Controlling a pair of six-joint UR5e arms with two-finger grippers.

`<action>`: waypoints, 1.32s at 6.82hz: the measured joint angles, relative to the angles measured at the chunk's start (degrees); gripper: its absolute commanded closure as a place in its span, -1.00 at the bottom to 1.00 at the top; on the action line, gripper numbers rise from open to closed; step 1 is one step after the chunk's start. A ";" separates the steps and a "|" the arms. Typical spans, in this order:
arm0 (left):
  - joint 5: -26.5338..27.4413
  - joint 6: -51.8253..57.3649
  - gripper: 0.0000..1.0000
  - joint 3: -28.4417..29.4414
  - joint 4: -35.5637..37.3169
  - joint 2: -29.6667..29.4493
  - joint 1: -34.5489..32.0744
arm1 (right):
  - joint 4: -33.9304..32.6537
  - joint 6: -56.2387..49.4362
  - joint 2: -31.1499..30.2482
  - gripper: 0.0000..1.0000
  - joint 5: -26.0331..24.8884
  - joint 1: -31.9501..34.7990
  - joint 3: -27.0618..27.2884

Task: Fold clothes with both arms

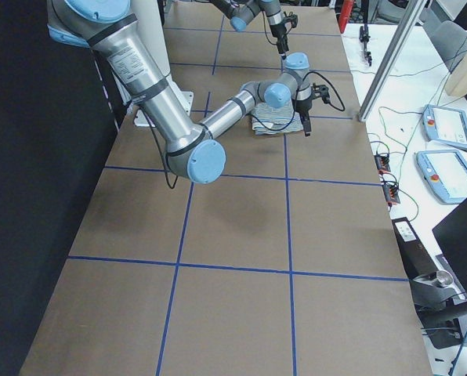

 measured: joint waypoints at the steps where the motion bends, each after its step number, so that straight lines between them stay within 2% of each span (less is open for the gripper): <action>1: -2.22 6.32 -1.00 -5.15 2.44 4.81 -3.21 | 0.05 -8.11 -5.94 -1.00 4.36 4.78 3.37; 3: -9.85 27.12 -1.00 -10.17 3.70 15.22 -14.69 | 0.27 -25.92 -16.10 -1.00 11.84 14.50 5.91; 4: -13.45 37.11 -1.00 -10.37 3.84 19.56 -20.59 | 0.33 -32.74 -20.60 -1.00 15.47 18.84 6.00; 5: -16.37 42.28 -1.00 -9.51 3.88 23.07 -24.21 | 0.64 -37.34 -24.97 -1.00 18.21 22.46 5.99; 7: -18.73 45.01 -1.00 -2.86 3.53 26.60 -28.43 | 1.36 -40.73 -33.31 -1.00 19.08 27.40 5.23; 9: -20.36 47.21 -1.00 2.01 3.46 26.86 -37.02 | 0.11 -41.37 -37.22 -1.00 17.71 32.57 3.03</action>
